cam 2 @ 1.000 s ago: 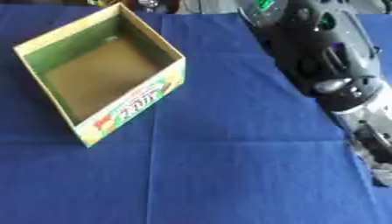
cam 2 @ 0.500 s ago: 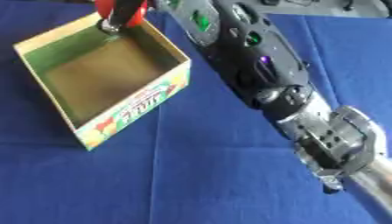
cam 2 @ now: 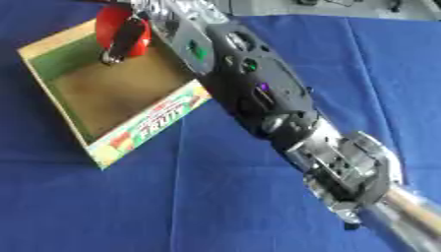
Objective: Pick up objects on the table and place them in the box.
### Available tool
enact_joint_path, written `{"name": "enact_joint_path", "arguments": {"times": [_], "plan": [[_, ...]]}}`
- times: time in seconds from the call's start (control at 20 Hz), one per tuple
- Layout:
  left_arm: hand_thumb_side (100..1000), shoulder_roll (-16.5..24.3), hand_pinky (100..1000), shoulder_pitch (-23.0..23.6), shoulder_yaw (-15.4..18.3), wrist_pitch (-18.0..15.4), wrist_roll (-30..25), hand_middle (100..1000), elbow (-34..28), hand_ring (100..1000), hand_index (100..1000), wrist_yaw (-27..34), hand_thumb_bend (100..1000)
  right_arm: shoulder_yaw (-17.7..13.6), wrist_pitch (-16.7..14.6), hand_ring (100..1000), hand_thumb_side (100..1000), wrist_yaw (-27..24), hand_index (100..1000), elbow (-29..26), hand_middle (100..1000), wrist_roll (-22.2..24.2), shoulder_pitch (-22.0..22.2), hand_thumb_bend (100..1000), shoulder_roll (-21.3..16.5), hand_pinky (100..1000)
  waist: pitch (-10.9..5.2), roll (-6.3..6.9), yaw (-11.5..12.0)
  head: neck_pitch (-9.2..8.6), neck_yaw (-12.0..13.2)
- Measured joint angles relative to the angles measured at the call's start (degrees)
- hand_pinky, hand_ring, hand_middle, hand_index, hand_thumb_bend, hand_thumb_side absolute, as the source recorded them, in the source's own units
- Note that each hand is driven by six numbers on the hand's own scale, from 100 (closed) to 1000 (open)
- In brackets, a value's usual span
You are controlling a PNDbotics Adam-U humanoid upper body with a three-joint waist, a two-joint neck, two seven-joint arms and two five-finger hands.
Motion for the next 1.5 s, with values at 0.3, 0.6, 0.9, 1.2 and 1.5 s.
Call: {"name": "enact_joint_path", "arguments": {"times": [0.3, 0.6, 0.9, 1.2, 1.5], "plan": [[1000, -0.03, 603, -0.02, 0.0, -0.13, 0.58, 776, 0.0, 841, 758, 0.01, 100, 0.11, -1.96, 592, 342, 4.72, 692, 5.5, 649, -2.55, 1.02, 100, 2.89, 321, 0.08, 0.04, 0.08, -0.05, -0.08], [1000, -0.22, 604, -0.03, 0.0, -0.15, 0.62, 776, 0.0, 841, 757, 0.01, 100, -0.31, -5.59, 746, 500, 9.26, 826, 6.75, 786, -0.47, 1.47, 236, 4.33, 529, 0.14, 0.1, 0.13, -0.06, -0.06], [1000, -0.45, 604, -0.03, 0.0, -0.12, 0.6, 775, 0.0, 840, 757, 0.02, 100, -0.31, -9.06, 877, 602, 11.89, 921, 4.12, 884, 3.49, 1.46, 697, 4.57, 729, 0.21, 0.11, 0.09, -0.06, 0.12], [1000, -0.46, 604, -0.02, 0.0, -0.07, 0.55, 776, 0.0, 840, 757, 0.03, 100, -1.55, -9.93, 892, 657, 12.71, 933, 0.54, 889, 4.98, 1.44, 710, 4.54, 793, 0.22, 0.15, 0.03, -0.05, 0.27], [1000, -0.46, 605, 0.09, 0.0, -0.03, 0.52, 776, 0.0, 840, 757, 0.03, 100, -4.55, -9.57, 864, 703, 9.13, 933, -6.3, 881, 4.27, 0.52, 702, 2.83, 772, 0.2, 0.16, -0.59, 0.03, 1.32]]}}
